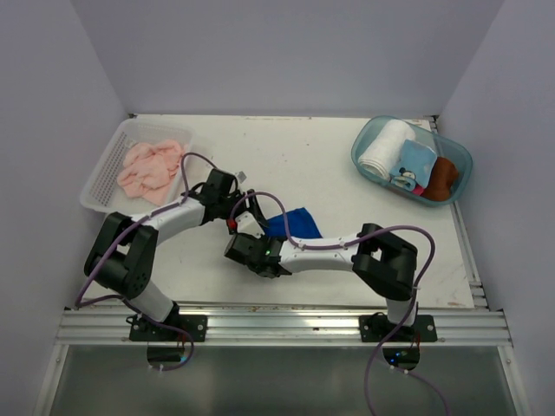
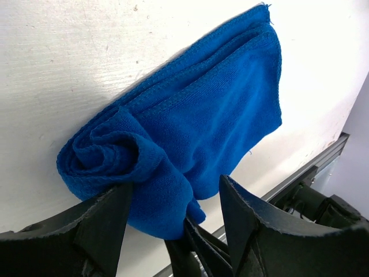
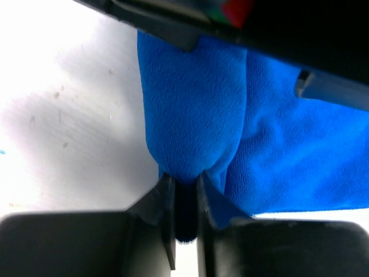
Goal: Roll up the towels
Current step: Roll the towel
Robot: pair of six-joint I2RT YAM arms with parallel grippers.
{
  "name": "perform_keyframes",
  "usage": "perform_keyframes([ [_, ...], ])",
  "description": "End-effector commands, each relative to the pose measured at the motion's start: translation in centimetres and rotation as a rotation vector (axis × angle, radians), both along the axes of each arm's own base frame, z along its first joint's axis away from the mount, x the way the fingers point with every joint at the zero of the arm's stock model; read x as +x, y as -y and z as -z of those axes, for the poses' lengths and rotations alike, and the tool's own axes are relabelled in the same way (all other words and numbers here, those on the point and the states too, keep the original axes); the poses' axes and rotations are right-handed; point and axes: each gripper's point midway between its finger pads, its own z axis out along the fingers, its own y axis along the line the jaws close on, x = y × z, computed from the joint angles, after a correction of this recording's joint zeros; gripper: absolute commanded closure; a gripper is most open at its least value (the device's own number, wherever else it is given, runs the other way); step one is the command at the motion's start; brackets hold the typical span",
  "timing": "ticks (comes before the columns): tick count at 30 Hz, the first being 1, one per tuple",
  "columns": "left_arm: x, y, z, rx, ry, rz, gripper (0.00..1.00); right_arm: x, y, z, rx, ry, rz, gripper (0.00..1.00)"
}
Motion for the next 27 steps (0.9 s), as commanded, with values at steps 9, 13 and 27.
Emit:
perform_keyframes([
  [9,2.0,-2.9,-4.4,0.054,0.106,-0.028,0.27,-1.8,1.1,1.0,0.168,-0.134,-0.005,1.0],
  [13,1.1,-3.9,-4.7,0.05,0.111,-0.047,0.13,-2.2,0.4,0.0,0.293,-0.176,-0.034,1.0],
  [27,-3.0,-3.7,0.1,-0.006,0.011,-0.007,0.09,-2.3,-0.7,-1.6,0.663,-0.388,-0.043,1.0],
])
